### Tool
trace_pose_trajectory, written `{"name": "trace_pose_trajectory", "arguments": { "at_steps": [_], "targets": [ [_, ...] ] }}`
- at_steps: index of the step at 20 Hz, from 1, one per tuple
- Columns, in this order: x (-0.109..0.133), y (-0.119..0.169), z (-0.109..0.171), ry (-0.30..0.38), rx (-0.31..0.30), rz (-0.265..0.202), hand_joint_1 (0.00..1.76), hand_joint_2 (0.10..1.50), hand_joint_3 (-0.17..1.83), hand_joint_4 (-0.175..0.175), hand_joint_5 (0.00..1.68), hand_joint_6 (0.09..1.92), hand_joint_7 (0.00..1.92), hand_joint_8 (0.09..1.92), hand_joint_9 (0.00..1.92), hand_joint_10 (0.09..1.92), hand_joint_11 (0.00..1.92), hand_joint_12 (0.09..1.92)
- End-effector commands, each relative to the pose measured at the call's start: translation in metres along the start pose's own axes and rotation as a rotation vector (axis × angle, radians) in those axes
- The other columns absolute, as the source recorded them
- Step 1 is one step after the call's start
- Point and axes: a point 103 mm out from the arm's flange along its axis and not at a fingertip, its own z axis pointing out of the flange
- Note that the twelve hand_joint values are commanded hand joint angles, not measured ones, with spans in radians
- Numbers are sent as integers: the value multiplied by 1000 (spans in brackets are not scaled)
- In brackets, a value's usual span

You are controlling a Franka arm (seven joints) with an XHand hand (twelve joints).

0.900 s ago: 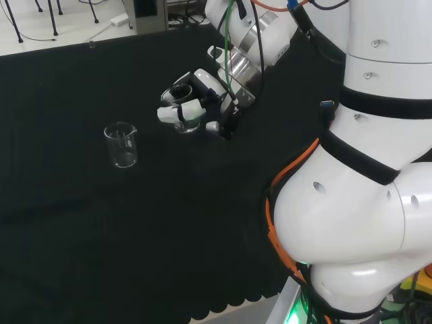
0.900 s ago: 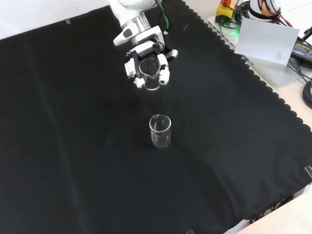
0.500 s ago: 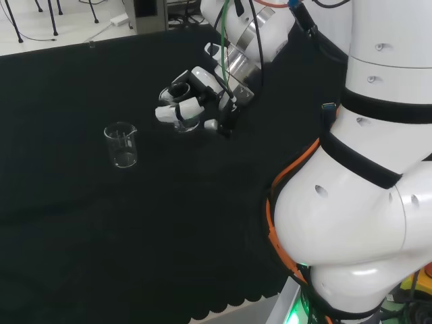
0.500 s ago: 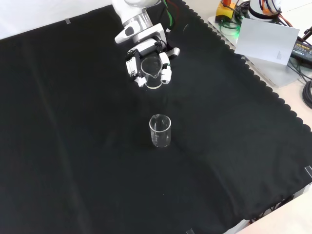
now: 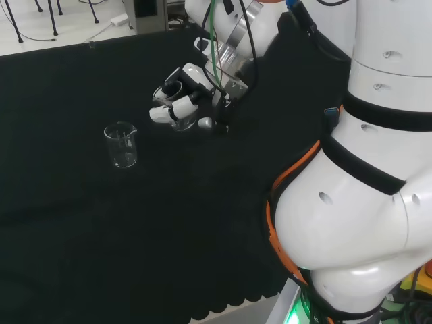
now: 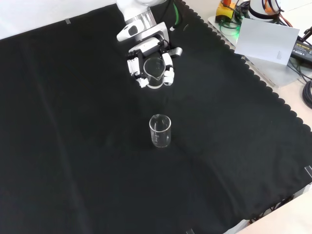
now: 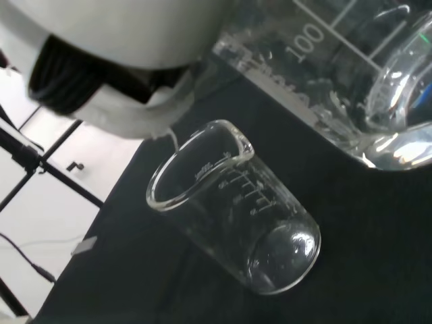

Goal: Pour the water from the handheld beaker into the one on the table.

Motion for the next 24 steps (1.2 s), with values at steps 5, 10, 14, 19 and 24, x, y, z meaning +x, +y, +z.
{"name": "trace_pose_trajectory", "arguments": {
  "at_steps": [5,10,14,19,24],
  "targets": [
    [45,18,25,-366,96,53,1210,608,627,-90,1522,175,1862,87,1754,172,1430,707],
    [51,25,30,-426,108,93,1210,608,628,-89,1520,178,1861,87,1753,174,1429,709],
    [55,31,31,-456,114,108,1210,608,628,-89,1518,182,1860,87,1752,177,1429,710],
    [61,39,31,-489,116,110,1204,596,695,-100,1393,467,1831,134,1655,405,1417,740],
    [61,44,31,-521,123,120,1202,592,714,-103,1370,522,1817,161,1624,477,1414,745]
  ]
}}
